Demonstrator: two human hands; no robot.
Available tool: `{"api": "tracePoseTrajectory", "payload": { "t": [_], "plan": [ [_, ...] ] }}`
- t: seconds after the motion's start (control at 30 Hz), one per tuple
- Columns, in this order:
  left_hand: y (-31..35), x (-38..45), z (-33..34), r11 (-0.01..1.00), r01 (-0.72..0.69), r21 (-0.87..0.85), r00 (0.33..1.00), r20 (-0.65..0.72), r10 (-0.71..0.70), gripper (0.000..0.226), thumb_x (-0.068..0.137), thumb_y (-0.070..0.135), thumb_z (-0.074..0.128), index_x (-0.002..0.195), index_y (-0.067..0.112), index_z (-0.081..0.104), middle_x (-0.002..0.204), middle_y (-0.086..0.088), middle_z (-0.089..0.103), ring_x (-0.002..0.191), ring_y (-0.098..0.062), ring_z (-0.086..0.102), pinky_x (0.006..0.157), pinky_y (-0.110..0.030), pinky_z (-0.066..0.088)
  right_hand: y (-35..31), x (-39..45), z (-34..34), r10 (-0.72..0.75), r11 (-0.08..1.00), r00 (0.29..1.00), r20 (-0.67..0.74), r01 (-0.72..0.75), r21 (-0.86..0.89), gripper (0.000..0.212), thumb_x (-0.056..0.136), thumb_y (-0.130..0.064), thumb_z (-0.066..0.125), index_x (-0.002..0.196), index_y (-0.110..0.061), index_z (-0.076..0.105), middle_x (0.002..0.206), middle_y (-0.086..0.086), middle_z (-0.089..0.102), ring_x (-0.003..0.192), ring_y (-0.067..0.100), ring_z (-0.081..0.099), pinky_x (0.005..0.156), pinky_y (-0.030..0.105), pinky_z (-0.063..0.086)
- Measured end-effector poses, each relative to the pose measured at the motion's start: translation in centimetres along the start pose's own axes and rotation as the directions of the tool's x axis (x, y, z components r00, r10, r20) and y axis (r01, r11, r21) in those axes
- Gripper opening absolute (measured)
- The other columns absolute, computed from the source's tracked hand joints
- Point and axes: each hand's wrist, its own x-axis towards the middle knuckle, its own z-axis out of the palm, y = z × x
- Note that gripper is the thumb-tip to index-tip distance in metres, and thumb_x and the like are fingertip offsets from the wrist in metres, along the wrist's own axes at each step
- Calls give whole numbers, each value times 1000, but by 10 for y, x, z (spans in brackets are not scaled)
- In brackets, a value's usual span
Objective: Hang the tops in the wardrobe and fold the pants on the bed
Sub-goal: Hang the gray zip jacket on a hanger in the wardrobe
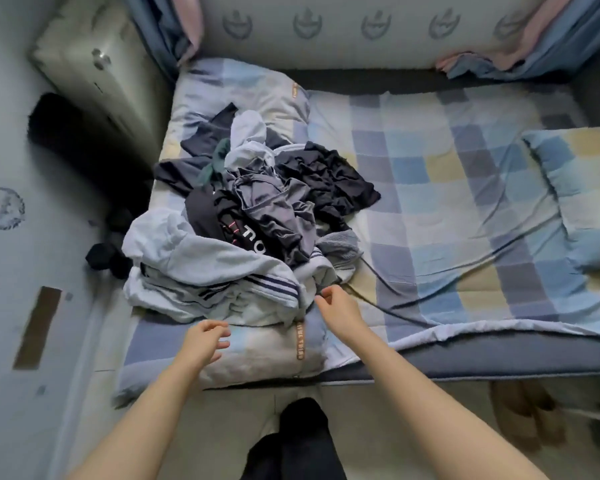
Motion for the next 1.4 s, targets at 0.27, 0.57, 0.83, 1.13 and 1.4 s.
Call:
{"api": "tracePoseTrajectory", "payload": {
  "t": [0.27, 0.57, 0.83, 1.13, 1.4],
  "plan": [
    [-10, 92, 13, 950, 141, -280, 988, -26, -154, 10, 98, 19, 54, 105, 14, 60, 112, -8, 66, 103, -24, 65, 92, -40, 50, -17, 163, 59, -33, 954, 988, 150, 76, -290, 48, 96, -33, 51, 126, 3, 43, 129, 22, 53, 120, 38, 49, 93, 39, 41],
    [-44, 130, 33, 834, 250, -492, 962, 29, -271, 13, 99, 20, 54, 108, 13, 59, 117, -9, 66, 102, -26, 67, 97, -43, 49, -1, 225, 120, -86, 887, 903, 421, 262, -380, 45, 88, -6, 42, 132, -14, 40, 126, 17, 56, 113, 32, 53, 89, 35, 42],
    [-12, 130, 13, 546, 125, -828, 961, -35, -274, 38, 96, 46, 53, 111, 12, 63, 109, -10, 70, 101, -29, 65, 93, -44, 52, -58, 97, 78, -456, 707, 475, 753, 707, -18, 17, 80, 12, 41, 70, 4, 51, 69, 1, 40, 68, 4, 31, 66, 10, 31],
    [41, 91, -38, 436, -25, -900, 988, -89, -127, 31, 87, 20, 65, 117, 10, 65, 117, -14, 69, 104, -29, 67, 87, -44, 54, -50, 34, -19, -430, 710, 591, 682, 688, -149, 36, 83, 13, 40, 83, -8, 69, 84, -12, 43, 74, -4, 44, 73, 9, 33],
    [110, -44, -28, 718, -444, -536, 896, -278, 347, 32, 86, 6, 59, 111, 26, 66, 103, 0, 73, 98, -17, 68, 83, -36, 56, -58, -21, -54, -234, 848, 822, 520, 434, -305, 39, 97, -21, 47, 135, -29, 50, 133, -8, 52, 121, 12, 50, 104, 31, 40]
  ]
}}
